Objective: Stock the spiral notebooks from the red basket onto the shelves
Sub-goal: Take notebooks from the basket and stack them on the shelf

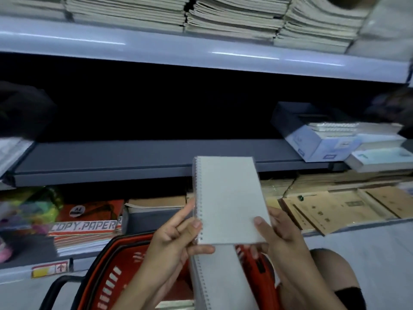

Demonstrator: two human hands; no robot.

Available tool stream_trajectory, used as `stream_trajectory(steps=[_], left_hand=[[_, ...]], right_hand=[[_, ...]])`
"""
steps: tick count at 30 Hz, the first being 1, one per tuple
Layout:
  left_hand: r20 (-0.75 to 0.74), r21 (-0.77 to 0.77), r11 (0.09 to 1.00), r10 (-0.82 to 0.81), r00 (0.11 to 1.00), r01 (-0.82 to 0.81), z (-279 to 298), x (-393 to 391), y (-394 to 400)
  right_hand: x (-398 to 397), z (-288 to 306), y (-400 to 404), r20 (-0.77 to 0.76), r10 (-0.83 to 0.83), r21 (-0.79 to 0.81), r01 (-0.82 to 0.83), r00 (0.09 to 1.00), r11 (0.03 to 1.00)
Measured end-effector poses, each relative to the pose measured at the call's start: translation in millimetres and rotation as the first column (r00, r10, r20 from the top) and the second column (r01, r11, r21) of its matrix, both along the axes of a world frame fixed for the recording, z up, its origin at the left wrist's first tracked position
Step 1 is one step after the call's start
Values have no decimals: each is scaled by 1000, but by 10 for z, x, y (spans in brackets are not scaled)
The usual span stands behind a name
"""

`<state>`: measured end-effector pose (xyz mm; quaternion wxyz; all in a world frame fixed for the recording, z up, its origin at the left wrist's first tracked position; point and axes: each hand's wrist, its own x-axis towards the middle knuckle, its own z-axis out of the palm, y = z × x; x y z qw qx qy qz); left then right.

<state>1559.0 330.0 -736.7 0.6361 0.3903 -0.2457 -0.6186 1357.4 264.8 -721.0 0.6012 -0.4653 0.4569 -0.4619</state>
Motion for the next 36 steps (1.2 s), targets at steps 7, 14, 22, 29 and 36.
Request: stream_trajectory(steps=[7,14,22,29,36], left_hand=[[151,-22,1000,7,989,-4,327,-280,-953],[333,66,993,72,940,-99,543,-240,-1817],[823,61,978,62,564,-197,487,-143,-2123],[967,-5,973,63,245,-230,347,-171,-2034],[961,-49,955,125,246,-292,228,-165,-2407]], right_hand=[[-319,192,-922,-77,-55,5,56,995,998],[-175,340,-1935,-219,-29,21,34,975,999],[-47,205,-2383,-725,-139,-204,-18,675,979],[-221,76,-2275,-745,-112,-289,-167,657,943],[-1,56,-2556,-707,-288,-395,-23,646,918]])
